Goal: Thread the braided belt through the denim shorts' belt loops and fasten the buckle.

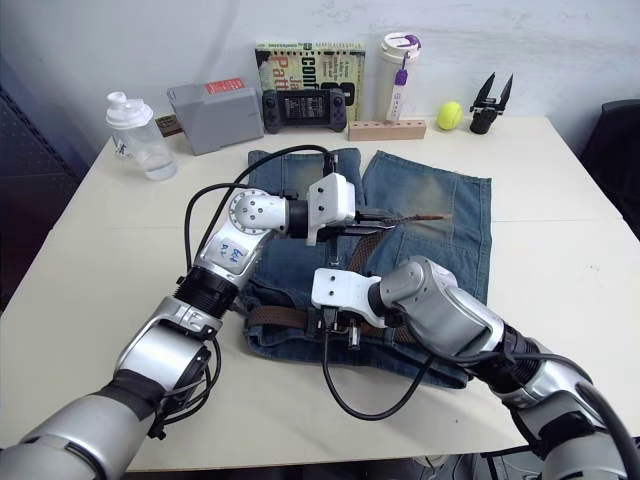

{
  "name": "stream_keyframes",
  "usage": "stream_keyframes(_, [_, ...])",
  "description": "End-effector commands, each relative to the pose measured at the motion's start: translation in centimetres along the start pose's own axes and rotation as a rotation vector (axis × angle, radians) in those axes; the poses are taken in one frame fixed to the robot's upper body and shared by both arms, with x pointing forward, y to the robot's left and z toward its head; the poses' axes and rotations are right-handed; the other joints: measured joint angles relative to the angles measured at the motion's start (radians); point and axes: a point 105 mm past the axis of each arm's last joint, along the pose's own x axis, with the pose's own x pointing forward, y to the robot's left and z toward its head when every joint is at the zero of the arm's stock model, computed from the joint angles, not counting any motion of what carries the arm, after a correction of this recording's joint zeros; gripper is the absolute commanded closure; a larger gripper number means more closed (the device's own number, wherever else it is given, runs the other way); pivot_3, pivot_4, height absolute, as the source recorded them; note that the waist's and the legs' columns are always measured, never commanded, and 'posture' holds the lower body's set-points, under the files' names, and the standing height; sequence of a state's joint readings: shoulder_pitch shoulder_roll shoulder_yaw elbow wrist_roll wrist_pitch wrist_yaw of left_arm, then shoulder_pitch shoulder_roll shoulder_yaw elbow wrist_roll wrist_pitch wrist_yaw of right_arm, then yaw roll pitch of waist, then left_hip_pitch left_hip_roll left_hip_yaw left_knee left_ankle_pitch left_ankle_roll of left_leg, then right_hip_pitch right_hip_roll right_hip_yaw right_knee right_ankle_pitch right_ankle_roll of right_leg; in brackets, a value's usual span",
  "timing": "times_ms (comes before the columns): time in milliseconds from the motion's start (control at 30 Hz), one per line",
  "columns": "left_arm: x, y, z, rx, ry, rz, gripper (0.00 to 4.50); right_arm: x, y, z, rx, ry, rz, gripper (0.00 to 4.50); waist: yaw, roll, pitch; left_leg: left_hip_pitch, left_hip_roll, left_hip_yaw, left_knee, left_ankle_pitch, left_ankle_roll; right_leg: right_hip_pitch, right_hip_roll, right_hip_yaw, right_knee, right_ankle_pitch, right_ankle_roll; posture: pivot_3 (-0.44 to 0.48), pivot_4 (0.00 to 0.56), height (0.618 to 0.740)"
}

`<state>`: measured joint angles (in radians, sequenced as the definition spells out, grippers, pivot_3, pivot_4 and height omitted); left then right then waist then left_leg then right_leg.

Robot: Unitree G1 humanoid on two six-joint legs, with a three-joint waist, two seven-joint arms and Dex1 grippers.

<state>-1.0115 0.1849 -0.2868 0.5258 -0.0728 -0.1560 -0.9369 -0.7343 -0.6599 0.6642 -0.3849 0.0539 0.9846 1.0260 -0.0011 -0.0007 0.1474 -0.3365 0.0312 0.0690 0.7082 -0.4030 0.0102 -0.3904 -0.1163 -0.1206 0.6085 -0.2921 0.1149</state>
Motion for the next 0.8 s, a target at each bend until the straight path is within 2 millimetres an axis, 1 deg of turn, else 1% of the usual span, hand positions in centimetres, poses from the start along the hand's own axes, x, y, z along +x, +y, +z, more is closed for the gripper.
stream_keyframes(33, [1.8, 3.4, 8.4, 0.208, -0.244, 0.051, 4.5, 4.4, 7.3, -5.1, 0.159, 0.165, 0.335, 4.44, 0.0, 0.0, 0.0, 0.0, 0.0, 0.0, 0.0, 0.0, 0.0, 0.0, 0.0, 0.0, 0.0, 0.0, 0.0, 0.0, 0.15, 0.731])
stream_keyframes(200, [3.2, 3.2, 10.9, 0.239, -0.309, 0.023, 4.5, 4.5, 7.8, -4.8, 0.151, 0.155, 0.355, 4.44, 0.0, 0.0, 0.0, 0.0, 0.0, 0.0, 0.0, 0.0, 0.0, 0.0, 0.0, 0.0, 0.0, 0.0, 0.0, 0.0, 0.15, 0.731])
stream_keyframes(367, [4.1, 2.9, 12.0, 0.26, -0.344, -0.002, 4.5, 4.5, 8.0, -4.6, 0.148, 0.151, 0.363, 4.44, 0.003, 0.0, 0.0, -0.001, 0.0, -0.001, 0.001, 0.0, 0.0, 0.0, 0.0, 0.0, -0.001, 0.0, 0.001, 0.0, 0.15, 0.731])
stream_keyframes(500, [4.8, 2.8, 13.4, 0.262, -0.388, -0.003, 4.5, 4.6, 8.2, -4.7, 0.144, 0.154, 0.368, 4.44, 0.004, 0.0, 0.0, -0.001, 0.0, -0.001, 0.001, 0.0, 0.0, 0.0, 0.0, 0.0, -0.001, 0.0, 0.001, 0.0, 0.15, 0.731])
stream_keyframes(667, [5.5, 2.8, 14.4, 0.263, -0.419, 0.001, 4.5, 4.7, 8.3, -4.7, 0.138, 0.157, 0.377, 4.44, 0.009, 0.0, 0.001, -0.002, -0.001, -0.001, 0.001, 0.0, 0.0, 0.0, -0.001, -0.001, -0.002, 0.0, 0.001, 0.0, 0.15, 0.731])
stream_keyframes(800, [5.4, 2.9, 13.9, 0.255, -0.411, 0.016, 4.5, 4.8, 8.1, -4.6, 0.137, 0.161, 0.375, 4.44, 0.016, 0.001, 0.001, -0.002, -0.001, -0.001, 0.001, 0.0, 0.0, 0.0, -0.001, -0.001, -0.003, 0.0, 0.001, 0.0, 0.15, 0.731])
